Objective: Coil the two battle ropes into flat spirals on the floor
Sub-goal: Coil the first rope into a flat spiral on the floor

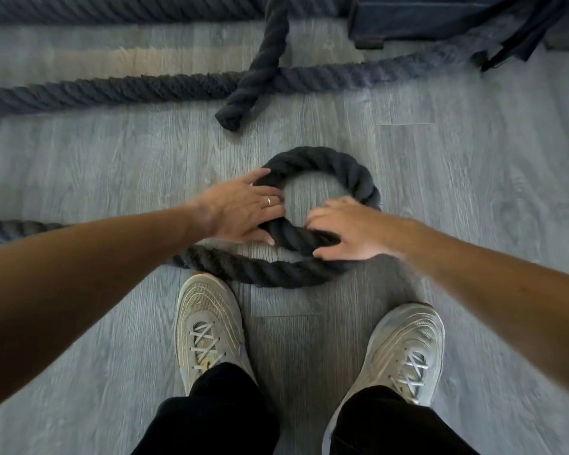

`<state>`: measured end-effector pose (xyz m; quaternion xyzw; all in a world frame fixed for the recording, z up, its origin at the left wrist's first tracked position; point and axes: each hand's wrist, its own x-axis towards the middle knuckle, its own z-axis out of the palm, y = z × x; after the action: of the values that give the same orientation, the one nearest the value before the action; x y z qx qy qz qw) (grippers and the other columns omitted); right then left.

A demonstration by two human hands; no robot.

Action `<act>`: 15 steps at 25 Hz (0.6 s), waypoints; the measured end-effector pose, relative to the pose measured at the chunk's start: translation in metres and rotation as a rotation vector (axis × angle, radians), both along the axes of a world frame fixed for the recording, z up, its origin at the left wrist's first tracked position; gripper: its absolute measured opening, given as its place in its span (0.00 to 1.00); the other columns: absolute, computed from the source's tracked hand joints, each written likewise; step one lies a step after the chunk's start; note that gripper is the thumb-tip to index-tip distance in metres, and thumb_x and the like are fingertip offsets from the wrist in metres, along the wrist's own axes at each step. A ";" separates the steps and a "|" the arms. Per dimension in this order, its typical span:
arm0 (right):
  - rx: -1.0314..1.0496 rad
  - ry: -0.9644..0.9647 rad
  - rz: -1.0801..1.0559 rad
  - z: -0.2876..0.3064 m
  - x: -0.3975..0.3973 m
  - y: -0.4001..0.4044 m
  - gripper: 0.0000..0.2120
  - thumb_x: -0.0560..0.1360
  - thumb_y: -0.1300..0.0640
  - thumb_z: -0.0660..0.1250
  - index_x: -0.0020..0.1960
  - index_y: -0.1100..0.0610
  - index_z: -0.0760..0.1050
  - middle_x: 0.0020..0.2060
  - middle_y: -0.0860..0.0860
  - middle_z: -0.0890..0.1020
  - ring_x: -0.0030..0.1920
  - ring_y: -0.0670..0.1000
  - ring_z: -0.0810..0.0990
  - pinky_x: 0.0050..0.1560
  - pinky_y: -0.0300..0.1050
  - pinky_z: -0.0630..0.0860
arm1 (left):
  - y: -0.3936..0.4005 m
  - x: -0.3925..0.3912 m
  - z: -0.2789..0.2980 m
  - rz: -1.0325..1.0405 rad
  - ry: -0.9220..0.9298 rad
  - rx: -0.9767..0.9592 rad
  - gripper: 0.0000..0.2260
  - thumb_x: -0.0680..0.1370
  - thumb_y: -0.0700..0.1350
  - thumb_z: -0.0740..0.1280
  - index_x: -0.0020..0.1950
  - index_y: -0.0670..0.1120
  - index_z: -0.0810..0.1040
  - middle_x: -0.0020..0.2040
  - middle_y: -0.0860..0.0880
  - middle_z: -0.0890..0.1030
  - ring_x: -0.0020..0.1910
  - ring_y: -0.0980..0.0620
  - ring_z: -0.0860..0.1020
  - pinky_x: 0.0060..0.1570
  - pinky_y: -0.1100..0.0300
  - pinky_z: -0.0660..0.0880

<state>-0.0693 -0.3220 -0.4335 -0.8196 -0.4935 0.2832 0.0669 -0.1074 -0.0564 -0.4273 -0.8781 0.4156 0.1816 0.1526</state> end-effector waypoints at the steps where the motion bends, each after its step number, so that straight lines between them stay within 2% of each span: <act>1: -0.014 -0.061 0.019 0.006 0.012 -0.004 0.23 0.77 0.37 0.62 0.67 0.47 0.75 0.63 0.42 0.75 0.64 0.49 0.68 0.72 0.57 0.59 | -0.006 -0.009 -0.005 0.079 -0.053 -0.054 0.31 0.81 0.69 0.45 0.66 0.49 0.73 0.61 0.49 0.80 0.69 0.45 0.73 0.77 0.41 0.53; 3: 0.059 -0.171 -0.101 0.011 0.030 -0.014 0.22 0.76 0.38 0.65 0.67 0.45 0.77 0.66 0.44 0.74 0.69 0.53 0.65 0.74 0.60 0.55 | -0.023 -0.029 -0.013 0.332 -0.173 -0.177 0.28 0.80 0.69 0.50 0.57 0.47 0.76 0.50 0.48 0.82 0.54 0.44 0.79 0.66 0.44 0.66; 5: 0.173 -0.193 -0.485 0.011 0.027 -0.014 0.23 0.74 0.39 0.69 0.67 0.46 0.76 0.70 0.50 0.69 0.72 0.58 0.61 0.73 0.64 0.59 | -0.038 -0.048 -0.016 0.571 -0.255 -0.212 0.27 0.79 0.70 0.52 0.53 0.48 0.76 0.46 0.49 0.82 0.47 0.44 0.78 0.52 0.46 0.68; 7: 0.241 -0.028 -0.952 0.006 0.001 0.007 0.30 0.75 0.39 0.69 0.73 0.45 0.67 0.72 0.53 0.64 0.72 0.57 0.60 0.69 0.61 0.68 | -0.046 -0.054 -0.013 0.744 -0.245 -0.199 0.27 0.77 0.72 0.52 0.53 0.51 0.75 0.45 0.51 0.82 0.47 0.44 0.77 0.48 0.47 0.65; 8: 0.246 0.089 -1.104 0.004 -0.016 0.021 0.35 0.74 0.37 0.68 0.77 0.44 0.60 0.72 0.53 0.62 0.72 0.58 0.61 0.68 0.60 0.70 | -0.045 -0.053 -0.012 0.792 -0.219 -0.187 0.27 0.76 0.73 0.52 0.54 0.52 0.75 0.47 0.52 0.82 0.48 0.44 0.77 0.48 0.47 0.65; 10: 0.208 0.231 -1.250 0.001 -0.043 0.047 0.44 0.73 0.33 0.67 0.79 0.41 0.46 0.73 0.55 0.58 0.73 0.61 0.59 0.67 0.60 0.70 | -0.042 -0.050 -0.011 0.828 -0.182 -0.176 0.27 0.74 0.75 0.52 0.54 0.55 0.75 0.49 0.53 0.83 0.50 0.46 0.77 0.49 0.47 0.65; 12: 0.172 0.267 -1.366 0.004 -0.044 0.064 0.47 0.72 0.32 0.67 0.79 0.39 0.42 0.73 0.56 0.56 0.73 0.63 0.56 0.64 0.59 0.69 | -0.043 -0.049 -0.009 0.844 -0.185 -0.157 0.28 0.74 0.76 0.52 0.53 0.56 0.77 0.49 0.54 0.83 0.50 0.47 0.78 0.48 0.48 0.65; 15: 0.073 0.295 -1.421 0.008 -0.027 0.083 0.50 0.72 0.38 0.70 0.79 0.39 0.37 0.70 0.58 0.56 0.69 0.62 0.57 0.50 0.52 0.68 | -0.040 -0.049 -0.009 0.803 -0.184 -0.209 0.31 0.73 0.76 0.52 0.55 0.56 0.81 0.48 0.54 0.84 0.50 0.49 0.79 0.48 0.50 0.64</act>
<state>-0.0965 -0.2394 -0.4251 -0.8928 0.1632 0.2621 0.3281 -0.1567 -0.0967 -0.4363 -0.9935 0.0414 0.1044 0.0164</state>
